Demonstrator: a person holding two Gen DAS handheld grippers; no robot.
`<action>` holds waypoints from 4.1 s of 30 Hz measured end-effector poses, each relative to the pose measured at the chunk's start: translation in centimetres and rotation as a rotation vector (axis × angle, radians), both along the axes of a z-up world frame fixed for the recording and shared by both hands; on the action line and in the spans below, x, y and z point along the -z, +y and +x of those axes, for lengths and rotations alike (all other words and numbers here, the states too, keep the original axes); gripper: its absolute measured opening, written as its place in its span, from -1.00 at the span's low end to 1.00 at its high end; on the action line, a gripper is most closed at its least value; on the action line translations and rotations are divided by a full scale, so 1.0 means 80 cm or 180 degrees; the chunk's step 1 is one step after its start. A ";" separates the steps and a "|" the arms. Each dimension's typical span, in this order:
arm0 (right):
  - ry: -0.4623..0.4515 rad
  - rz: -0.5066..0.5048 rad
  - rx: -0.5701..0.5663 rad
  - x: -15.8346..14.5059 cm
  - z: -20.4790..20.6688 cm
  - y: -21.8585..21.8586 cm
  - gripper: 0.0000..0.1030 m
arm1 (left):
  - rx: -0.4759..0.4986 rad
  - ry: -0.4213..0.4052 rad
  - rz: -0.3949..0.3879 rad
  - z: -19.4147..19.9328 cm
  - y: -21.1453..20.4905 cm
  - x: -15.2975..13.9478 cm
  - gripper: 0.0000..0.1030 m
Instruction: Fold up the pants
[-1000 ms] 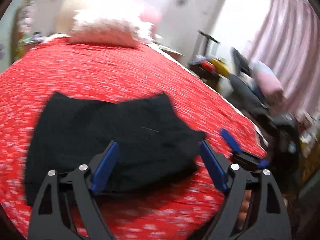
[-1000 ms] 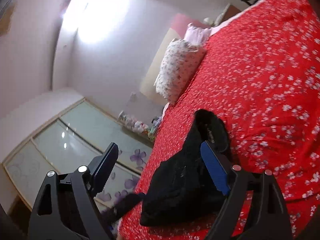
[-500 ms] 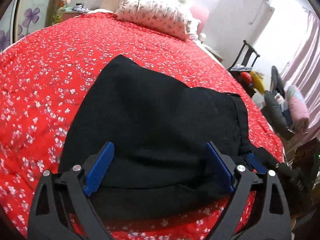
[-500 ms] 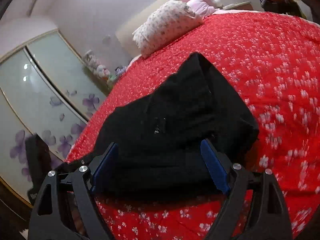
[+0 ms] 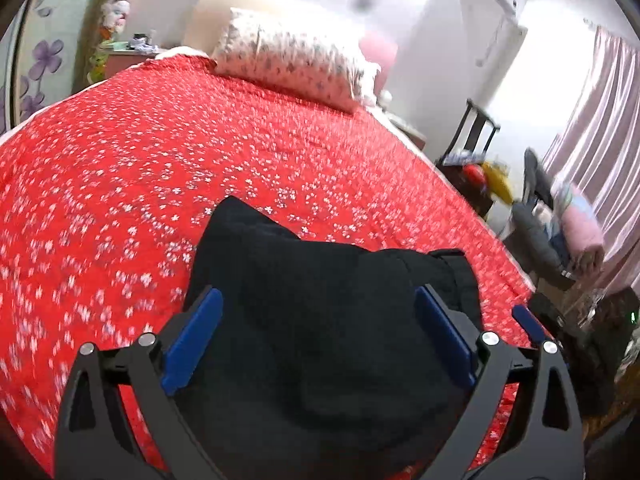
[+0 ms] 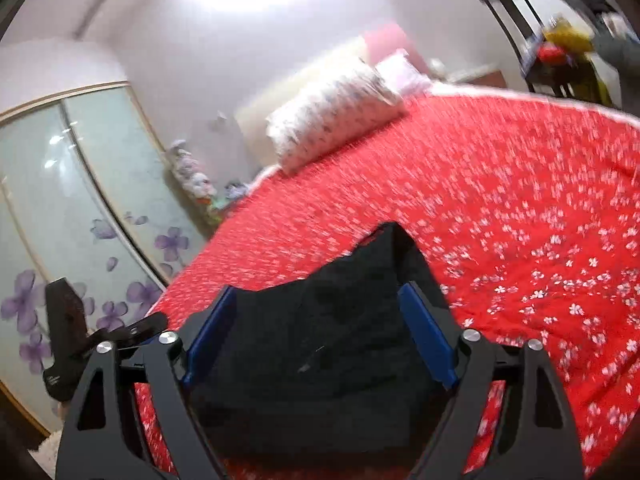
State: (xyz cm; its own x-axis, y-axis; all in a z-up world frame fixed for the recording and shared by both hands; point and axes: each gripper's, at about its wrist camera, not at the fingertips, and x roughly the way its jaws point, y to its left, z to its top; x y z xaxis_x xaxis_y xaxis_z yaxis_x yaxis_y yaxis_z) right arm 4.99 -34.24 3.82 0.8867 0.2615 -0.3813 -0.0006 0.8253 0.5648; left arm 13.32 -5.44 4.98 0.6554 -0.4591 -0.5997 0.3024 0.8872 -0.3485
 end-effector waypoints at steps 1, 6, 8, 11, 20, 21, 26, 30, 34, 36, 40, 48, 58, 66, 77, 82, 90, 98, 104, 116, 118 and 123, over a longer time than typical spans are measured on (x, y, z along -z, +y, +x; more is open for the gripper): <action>0.0073 0.0028 0.0000 0.004 0.010 -0.005 0.49 | 0.0004 -0.0007 0.0063 0.004 -0.005 0.000 0.88; 0.0552 -0.0077 0.0002 0.034 0.060 -0.009 0.24 | -0.0029 0.0251 0.0277 0.023 -0.018 0.033 0.92; 0.0732 -0.0016 -0.0061 0.051 0.073 -0.008 0.02 | -0.0079 0.0412 0.0192 0.029 -0.012 0.050 0.92; 0.0690 -0.0171 -0.0084 0.049 0.072 -0.003 -0.32 | -0.0104 0.0361 0.0139 0.024 -0.004 0.059 0.92; 0.0549 -0.0456 -0.0142 0.035 0.054 0.002 -0.94 | -0.0116 0.0293 0.0090 0.008 0.002 0.060 0.95; 0.0623 -0.0356 -0.0100 0.041 0.055 -0.004 -0.94 | -0.0119 0.0287 0.0109 0.007 0.001 0.059 0.95; 0.0829 -0.0154 0.0093 0.057 0.041 -0.014 -0.92 | -0.0171 0.0289 0.0098 0.000 0.005 0.062 0.95; 0.0833 -0.0356 0.0215 0.054 0.038 -0.001 -0.85 | -0.0160 0.0197 0.0099 -0.008 0.006 0.056 0.95; 0.0796 -0.0534 0.0271 0.044 0.034 0.004 -0.42 | -0.0064 0.0095 -0.0047 0.004 -0.002 0.031 0.95; 0.0775 -0.0639 0.0354 0.037 0.030 0.003 0.31 | 0.0046 0.0011 0.0018 0.016 -0.017 0.015 0.95; 0.0204 -0.0849 0.0347 0.006 0.005 0.014 0.29 | 0.0365 -0.0015 0.0276 0.044 -0.057 0.005 0.95; 0.0733 -0.0282 -0.0369 0.056 0.044 0.019 0.17 | 0.0327 0.0881 -0.0464 0.111 -0.043 0.062 0.95; 0.0261 -0.0510 -0.0287 0.024 0.012 0.023 0.19 | -0.0055 0.0009 0.0566 0.016 -0.046 0.024 0.95; 0.0057 -0.0576 -0.0535 0.010 -0.021 0.048 0.19 | -0.0024 -0.0096 0.0751 -0.043 -0.037 0.030 0.95; 0.0059 -0.0654 -0.0311 0.015 -0.030 0.033 0.20 | -0.0059 -0.0343 0.1102 -0.064 -0.045 0.077 0.97; 0.0456 -0.0127 0.0142 0.033 0.006 -0.049 0.27 | -0.0053 -0.0402 0.1079 -0.067 -0.045 0.077 0.97; 0.1003 -0.0035 -0.0138 0.071 0.060 -0.043 0.29 | -0.0034 -0.0393 0.1030 -0.067 -0.042 0.078 0.97; 0.1032 0.0114 -0.0259 0.078 0.066 -0.036 0.38 | 0.0001 -0.0412 0.0997 -0.069 -0.038 0.077 0.96; 0.0980 0.0537 -0.0277 0.089 0.063 -0.061 0.28 | -0.0096 -0.0580 0.0561 -0.070 0.007 0.047 0.96; 0.1013 0.1220 -0.0569 0.098 0.054 -0.080 0.33 | -0.0148 0.0292 -0.0468 -0.009 0.095 0.070 0.96; 0.1144 0.1059 -0.0678 0.095 0.050 -0.070 0.33 | -0.0023 0.0400 -0.0427 -0.005 0.084 0.075 0.96; 0.1326 0.1093 -0.0883 0.097 0.041 -0.065 0.33 | 0.0092 0.0466 -0.0189 0.000 0.062 0.083 0.96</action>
State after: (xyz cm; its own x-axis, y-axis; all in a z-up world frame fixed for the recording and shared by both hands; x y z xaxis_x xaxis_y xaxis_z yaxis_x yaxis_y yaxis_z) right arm 8.29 -39.47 -3.90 0.5621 0.6312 -0.5345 0.0887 0.5965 0.7977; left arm 13.33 -0.51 -1.64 0.5490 -0.5139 -0.6591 0.2697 0.8554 -0.4422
